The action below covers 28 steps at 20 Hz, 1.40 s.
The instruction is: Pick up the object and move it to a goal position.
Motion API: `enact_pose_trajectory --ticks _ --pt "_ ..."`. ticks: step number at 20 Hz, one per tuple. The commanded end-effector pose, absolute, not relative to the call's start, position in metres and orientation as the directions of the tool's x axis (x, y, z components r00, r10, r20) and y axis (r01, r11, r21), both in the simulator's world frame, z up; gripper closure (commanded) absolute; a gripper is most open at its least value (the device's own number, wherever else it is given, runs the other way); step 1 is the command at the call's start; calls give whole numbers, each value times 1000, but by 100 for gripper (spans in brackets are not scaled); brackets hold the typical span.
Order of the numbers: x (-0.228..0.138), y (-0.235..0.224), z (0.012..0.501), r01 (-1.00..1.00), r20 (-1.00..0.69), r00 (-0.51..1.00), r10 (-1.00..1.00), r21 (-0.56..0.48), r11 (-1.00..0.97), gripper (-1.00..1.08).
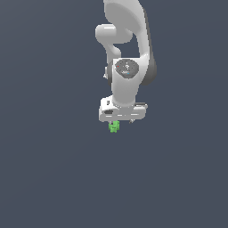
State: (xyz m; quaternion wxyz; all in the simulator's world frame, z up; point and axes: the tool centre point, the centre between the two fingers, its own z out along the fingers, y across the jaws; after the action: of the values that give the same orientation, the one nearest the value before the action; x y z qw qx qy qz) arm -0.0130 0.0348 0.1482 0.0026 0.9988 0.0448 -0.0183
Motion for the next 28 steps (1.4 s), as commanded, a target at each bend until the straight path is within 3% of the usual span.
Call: enact_pose_trajectory --ticks 1,16,28 --pt "-13 35 148 90 -37 995 89 4 -996 -92" --pt "-4 16 156 22 -9 1000 22 7 -1000 -92" --pt "-37 7 118 0 -4 1000 0 2 -1000 -92"
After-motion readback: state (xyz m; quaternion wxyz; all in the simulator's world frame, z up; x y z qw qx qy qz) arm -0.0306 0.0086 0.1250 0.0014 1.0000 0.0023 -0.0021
